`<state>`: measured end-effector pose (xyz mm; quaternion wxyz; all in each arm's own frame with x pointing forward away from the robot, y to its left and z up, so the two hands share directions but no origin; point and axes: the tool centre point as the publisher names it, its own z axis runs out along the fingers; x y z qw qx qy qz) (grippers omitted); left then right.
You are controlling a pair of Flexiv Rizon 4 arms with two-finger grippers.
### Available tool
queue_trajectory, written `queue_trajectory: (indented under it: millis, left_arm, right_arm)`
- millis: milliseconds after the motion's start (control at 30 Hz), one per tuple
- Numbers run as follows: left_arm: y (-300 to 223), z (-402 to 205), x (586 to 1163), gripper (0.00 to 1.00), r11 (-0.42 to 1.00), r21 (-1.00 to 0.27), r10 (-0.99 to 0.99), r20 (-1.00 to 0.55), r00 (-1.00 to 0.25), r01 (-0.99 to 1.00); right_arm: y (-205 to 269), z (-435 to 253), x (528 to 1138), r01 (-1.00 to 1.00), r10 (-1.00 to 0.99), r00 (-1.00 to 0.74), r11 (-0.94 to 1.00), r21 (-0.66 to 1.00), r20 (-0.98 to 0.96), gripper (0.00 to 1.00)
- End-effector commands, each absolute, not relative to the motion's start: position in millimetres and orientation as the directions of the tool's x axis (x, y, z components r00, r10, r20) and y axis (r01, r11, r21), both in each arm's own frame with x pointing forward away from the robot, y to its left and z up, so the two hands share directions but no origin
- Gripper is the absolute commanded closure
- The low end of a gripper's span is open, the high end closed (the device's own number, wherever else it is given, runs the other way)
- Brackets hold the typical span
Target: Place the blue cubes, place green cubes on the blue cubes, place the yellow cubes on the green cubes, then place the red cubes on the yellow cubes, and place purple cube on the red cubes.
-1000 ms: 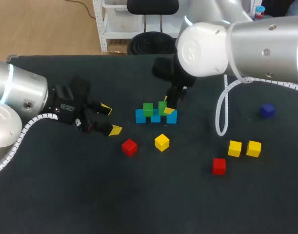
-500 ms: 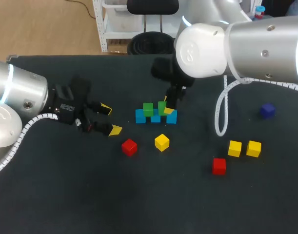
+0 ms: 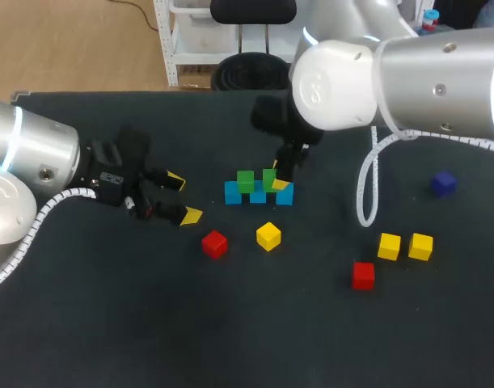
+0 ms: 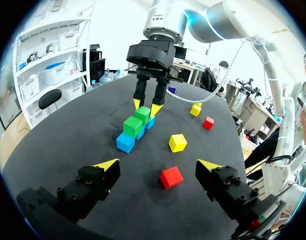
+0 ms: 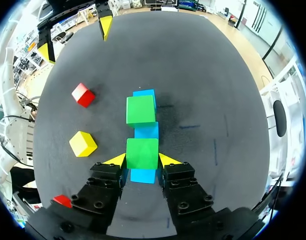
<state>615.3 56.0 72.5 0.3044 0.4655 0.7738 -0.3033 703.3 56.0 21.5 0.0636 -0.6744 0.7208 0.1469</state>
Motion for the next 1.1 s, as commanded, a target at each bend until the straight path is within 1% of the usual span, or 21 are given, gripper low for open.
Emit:
queue_trajectory:
  millis: [33, 1100]
  left_arm:
    - [57.0, 71.2, 614.4, 0.00, 0.382, -0.183, 0.531, -0.759, -0.378, 0.906]
    - [57.0, 71.2, 614.4, 0.00, 0.382, -0.183, 0.531, -0.759, -0.378, 0.906]
  right_arm:
    - [55.8, 20.9, 703.1, -0.991, -0.953, -0.084, 0.049, 0.125, -0.292, 1.00]
    - [56.1, 20.3, 705.1, -0.990, -0.951, -0.094, 0.059, 0.127, -0.296, 1.00]
